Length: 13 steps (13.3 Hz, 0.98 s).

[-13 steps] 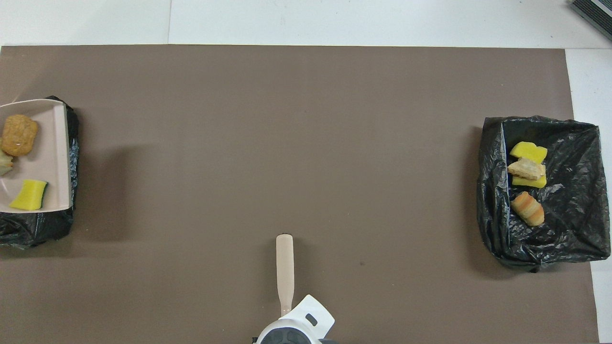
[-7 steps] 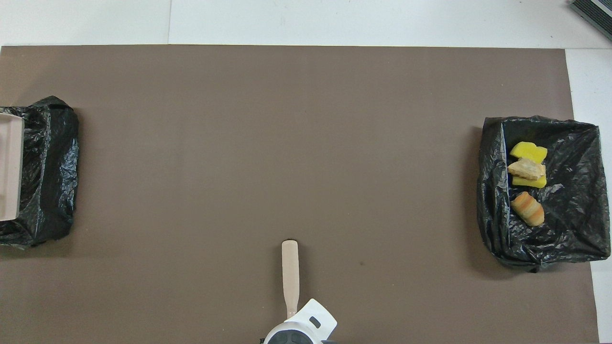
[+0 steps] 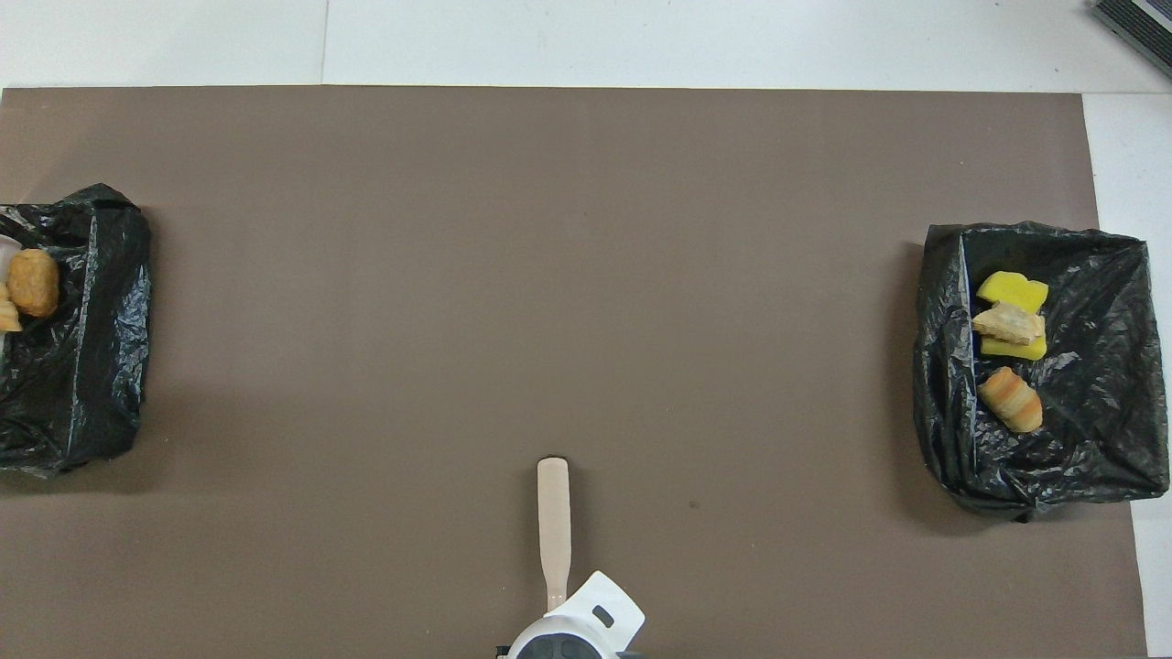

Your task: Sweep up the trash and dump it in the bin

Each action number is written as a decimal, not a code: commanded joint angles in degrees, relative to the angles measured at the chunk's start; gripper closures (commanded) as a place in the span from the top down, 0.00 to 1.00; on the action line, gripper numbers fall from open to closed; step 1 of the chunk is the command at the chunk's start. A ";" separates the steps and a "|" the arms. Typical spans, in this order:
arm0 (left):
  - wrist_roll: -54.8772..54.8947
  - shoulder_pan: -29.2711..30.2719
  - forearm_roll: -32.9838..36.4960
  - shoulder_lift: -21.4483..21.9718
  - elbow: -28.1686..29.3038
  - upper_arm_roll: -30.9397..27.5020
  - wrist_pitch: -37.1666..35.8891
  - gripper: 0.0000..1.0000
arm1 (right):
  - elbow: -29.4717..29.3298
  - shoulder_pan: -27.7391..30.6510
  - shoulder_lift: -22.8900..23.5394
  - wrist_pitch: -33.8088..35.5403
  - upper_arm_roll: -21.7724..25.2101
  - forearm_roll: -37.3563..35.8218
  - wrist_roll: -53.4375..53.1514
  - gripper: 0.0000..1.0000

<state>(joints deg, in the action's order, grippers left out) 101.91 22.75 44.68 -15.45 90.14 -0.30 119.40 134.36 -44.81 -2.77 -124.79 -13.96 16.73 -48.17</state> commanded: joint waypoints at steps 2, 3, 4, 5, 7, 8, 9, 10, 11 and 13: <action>-6.71 -0.16 14.88 6.92 8.38 -0.67 4.35 0.00 | -0.58 -0.28 0.48 -1.59 0.07 1.11 -2.35 0.66; -6.81 -0.16 16.39 7.79 8.21 -0.67 4.26 0.00 | -0.94 -0.10 0.14 -1.42 0.16 1.02 -3.23 0.74; -6.64 -0.07 16.66 9.19 8.12 -0.67 4.35 0.00 | -1.46 0.25 -0.39 -0.98 0.33 1.02 -2.98 0.84; -6.03 -0.07 16.58 10.25 7.43 -0.58 4.35 0.00 | -1.55 0.51 -1.44 -0.98 0.60 0.07 -2.98 1.00; -4.79 -0.25 15.88 12.71 7.33 0.03 4.00 0.00 | -1.73 3.74 -4.33 -0.46 0.95 -0.03 -2.72 1.00; -4.96 -0.86 15.44 13.25 7.33 0.21 3.04 0.00 | -1.73 5.85 -6.44 0.94 0.86 -0.03 -2.54 1.00; -5.31 -2.08 15.09 13.25 7.24 0.39 2.33 0.00 | -1.99 7.79 -8.81 3.91 0.95 -0.03 -2.28 1.00; -5.40 -3.66 13.86 13.08 7.07 0.39 2.41 0.00 | -2.69 10.33 -10.75 7.34 0.95 -0.47 -1.58 1.00; -5.49 -5.07 10.63 12.90 6.98 0.39 2.33 0.00 | -3.65 13.14 -12.25 11.37 0.95 -2.39 -0.35 1.00; -5.40 -5.61 3.43 12.64 7.07 0.39 2.15 0.00 | -6.11 17.45 -14.36 17.28 0.95 -6.08 1.41 1.00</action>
<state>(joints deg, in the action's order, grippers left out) 96.85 18.35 52.94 -3.49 95.92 0.77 121.73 129.58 -31.27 -14.27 -111.94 -12.48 13.22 -48.58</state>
